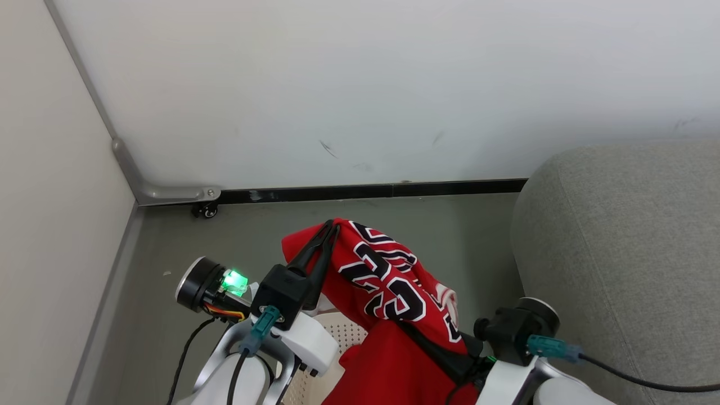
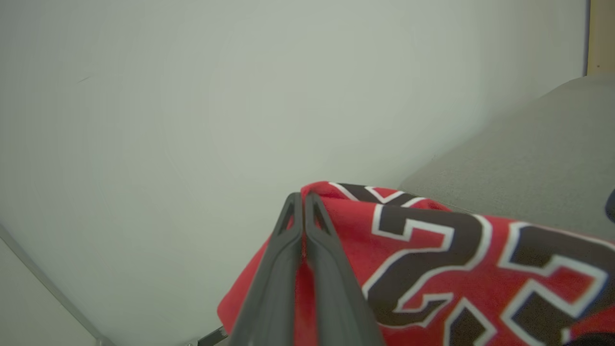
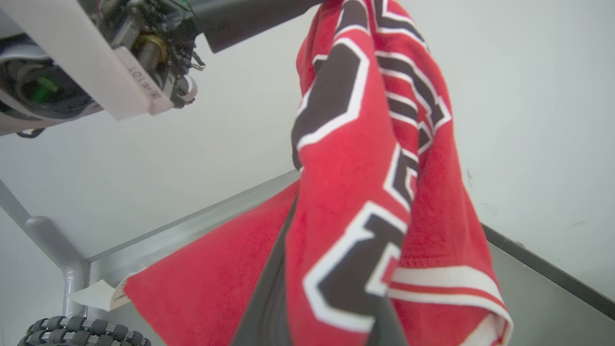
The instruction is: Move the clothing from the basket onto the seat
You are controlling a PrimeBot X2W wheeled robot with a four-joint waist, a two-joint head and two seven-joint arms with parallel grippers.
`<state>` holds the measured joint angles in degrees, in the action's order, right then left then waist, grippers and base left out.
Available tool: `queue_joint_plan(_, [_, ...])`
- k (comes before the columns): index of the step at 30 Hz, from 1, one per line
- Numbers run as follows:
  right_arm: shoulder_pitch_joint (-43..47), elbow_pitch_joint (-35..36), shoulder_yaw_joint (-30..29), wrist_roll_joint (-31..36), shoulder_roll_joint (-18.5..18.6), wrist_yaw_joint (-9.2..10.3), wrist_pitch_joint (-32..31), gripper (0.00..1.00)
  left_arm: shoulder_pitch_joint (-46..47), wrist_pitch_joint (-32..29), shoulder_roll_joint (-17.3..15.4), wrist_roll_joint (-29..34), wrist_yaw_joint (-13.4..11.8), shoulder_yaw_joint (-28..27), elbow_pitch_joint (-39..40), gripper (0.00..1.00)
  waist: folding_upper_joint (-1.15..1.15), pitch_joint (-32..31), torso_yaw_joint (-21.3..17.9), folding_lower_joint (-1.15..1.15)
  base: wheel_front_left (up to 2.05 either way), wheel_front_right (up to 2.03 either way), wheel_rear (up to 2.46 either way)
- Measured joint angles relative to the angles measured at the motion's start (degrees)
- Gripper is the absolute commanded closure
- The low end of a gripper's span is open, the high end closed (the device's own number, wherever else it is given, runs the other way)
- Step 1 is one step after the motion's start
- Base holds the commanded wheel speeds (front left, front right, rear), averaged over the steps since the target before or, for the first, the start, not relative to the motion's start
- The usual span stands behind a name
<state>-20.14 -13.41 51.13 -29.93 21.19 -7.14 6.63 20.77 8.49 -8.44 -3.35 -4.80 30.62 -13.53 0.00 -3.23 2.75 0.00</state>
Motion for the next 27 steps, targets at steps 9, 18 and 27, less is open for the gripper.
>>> queue_joint_plan(9, [0.29,-0.14,-7.23,-1.57,1.15,0.00,2.53,1.00,-2.20,-0.99,1.25,-6.16,0.92,-1.91,-2.25,0.00,0.00,0.62,-1.95,0.00,0.00,0.00,0.00])
queue_joint_plan(18, [0.96,-0.48,-11.74,-1.40,2.74,0.00,3.14,1.00,-2.93,-0.89,0.65,-8.91,1.53,-4.86,-1.79,0.00,0.00,1.02,-2.85,0.00,0.00,0.00,0.00])
queue_joint_plan(27, [3.73,-0.25,-17.66,-1.16,3.86,0.00,3.55,1.00,-3.24,1.65,-0.46,-9.70,0.27,-8.51,-0.80,0.00,0.00,1.06,-4.32,0.00,0.00,0.00,0.00])
